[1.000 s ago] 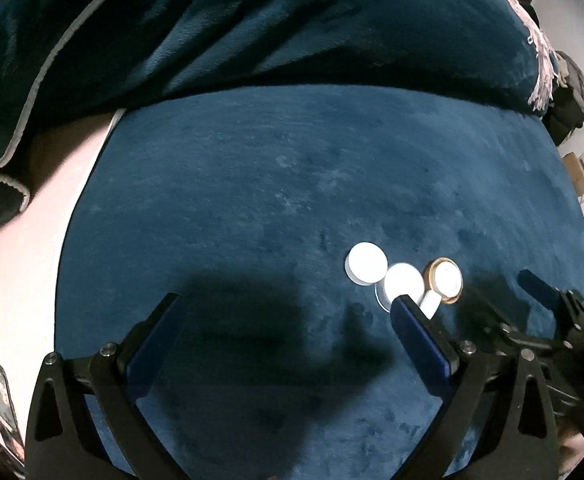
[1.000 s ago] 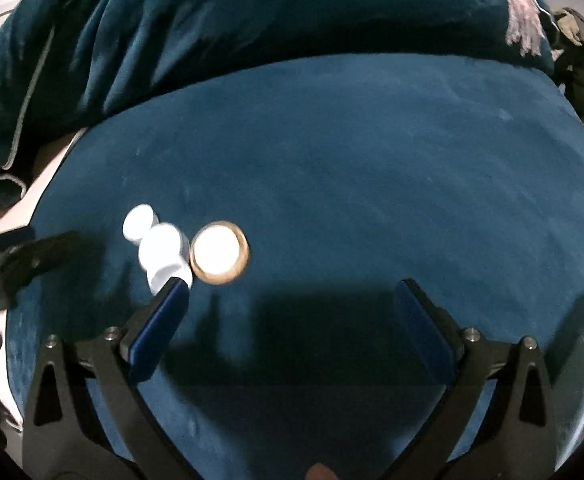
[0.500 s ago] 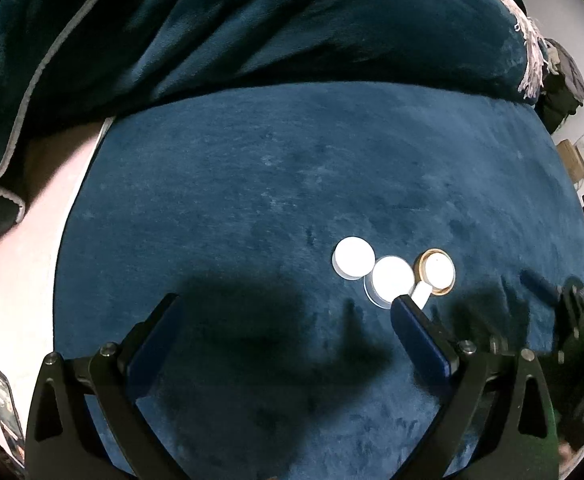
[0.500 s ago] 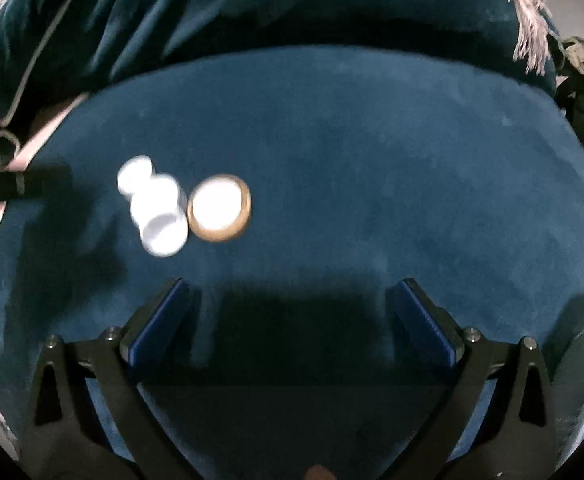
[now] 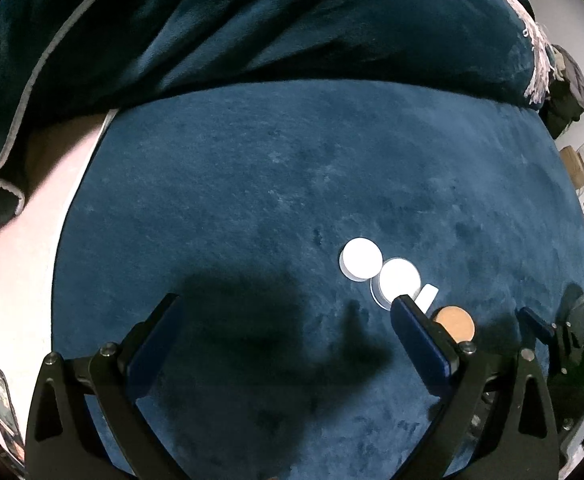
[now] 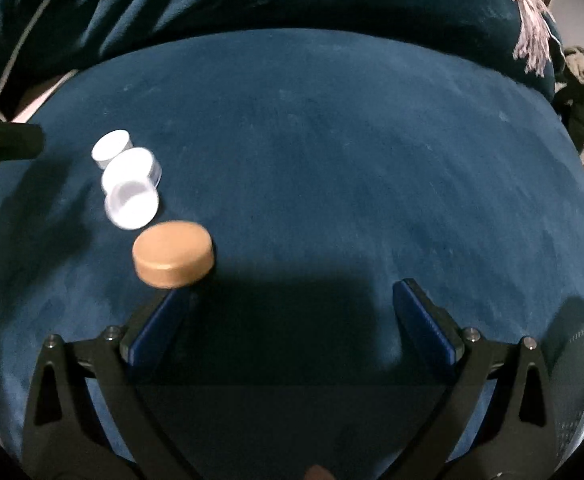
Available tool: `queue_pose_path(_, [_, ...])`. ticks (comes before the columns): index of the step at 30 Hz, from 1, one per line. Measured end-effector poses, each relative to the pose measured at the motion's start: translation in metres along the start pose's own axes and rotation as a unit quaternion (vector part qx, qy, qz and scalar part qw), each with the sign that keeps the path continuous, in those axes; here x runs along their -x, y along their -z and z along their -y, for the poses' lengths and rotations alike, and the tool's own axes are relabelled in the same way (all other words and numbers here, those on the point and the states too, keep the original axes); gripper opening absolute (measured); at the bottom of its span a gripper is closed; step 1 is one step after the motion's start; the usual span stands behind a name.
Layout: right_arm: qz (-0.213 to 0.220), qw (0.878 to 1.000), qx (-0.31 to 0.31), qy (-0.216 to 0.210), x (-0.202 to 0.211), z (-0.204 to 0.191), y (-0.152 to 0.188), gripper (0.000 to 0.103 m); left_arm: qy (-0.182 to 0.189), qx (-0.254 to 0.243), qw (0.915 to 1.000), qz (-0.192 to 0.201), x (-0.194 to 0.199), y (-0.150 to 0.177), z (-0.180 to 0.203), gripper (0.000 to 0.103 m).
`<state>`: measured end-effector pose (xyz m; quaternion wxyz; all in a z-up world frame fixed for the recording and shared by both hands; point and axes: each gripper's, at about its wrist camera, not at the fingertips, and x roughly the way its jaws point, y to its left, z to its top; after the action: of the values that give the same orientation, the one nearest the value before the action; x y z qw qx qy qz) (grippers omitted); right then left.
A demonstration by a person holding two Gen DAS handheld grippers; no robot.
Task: Organize objects
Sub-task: 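Move both grippers back over the remaining white and gold caps, then grasp the gold-rimmed cap with the right gripper while the left grasps a white cap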
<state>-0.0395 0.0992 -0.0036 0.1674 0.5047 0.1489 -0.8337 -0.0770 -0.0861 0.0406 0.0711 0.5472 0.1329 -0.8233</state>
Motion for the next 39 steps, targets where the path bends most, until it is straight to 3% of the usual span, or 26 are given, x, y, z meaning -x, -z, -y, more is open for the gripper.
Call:
queue_pose_path(10, [0.023, 0.997, -0.006, -0.068, 0.012, -0.028, 0.0, 0.099, 0.025, 0.013, 0.9996, 0.003, 0.001, 0.0, -0.004, 0.101])
queue_pose_path(11, [0.013, 0.997, -0.003, -0.074, 0.006, -0.033, -0.003, 0.086, 0.029, 0.013, 0.9995, 0.003, 0.001, 0.0, -0.003, 0.1])
queue_pose_path(12, [0.002, 0.997, 0.0, -0.08, 0.0, -0.035, -0.005, 0.065, 0.033, 0.011, 0.9994, 0.002, 0.0, 0.0, -0.002, 0.099])
queue_pose_path(14, [-0.007, 0.996, 0.003, -0.094, -0.004, -0.037, -0.007, 0.041, 0.037, -0.001, 0.9993, -0.002, -0.001, 0.002, 0.005, 0.097])
queue_pose_path(21, [0.025, 0.993, -0.05, -0.109, 0.021, 0.001, 0.008, 0.041, 0.036, -0.082, 0.9957, -0.021, -0.011, 0.015, 0.046, 0.091])
queue_pose_path(27, [0.035, 0.988, -0.108, -0.102, 0.043, 0.039, 0.033, 0.041, 0.055, -0.151, 0.9866, -0.03, -0.017, 0.028, 0.093, 0.088])
queue_pose_path(35, [0.035, 0.986, -0.132, -0.1, 0.056, 0.054, 0.054, 0.041, 0.112, -0.197, 0.9731, -0.045, -0.024, 0.037, 0.149, 0.082])
queue_pose_path(39, [0.031, 0.986, -0.132, -0.099, 0.062, 0.056, 0.063, 0.042, 0.104, -0.2, 0.9727, -0.054, -0.034, 0.039, 0.167, 0.079])
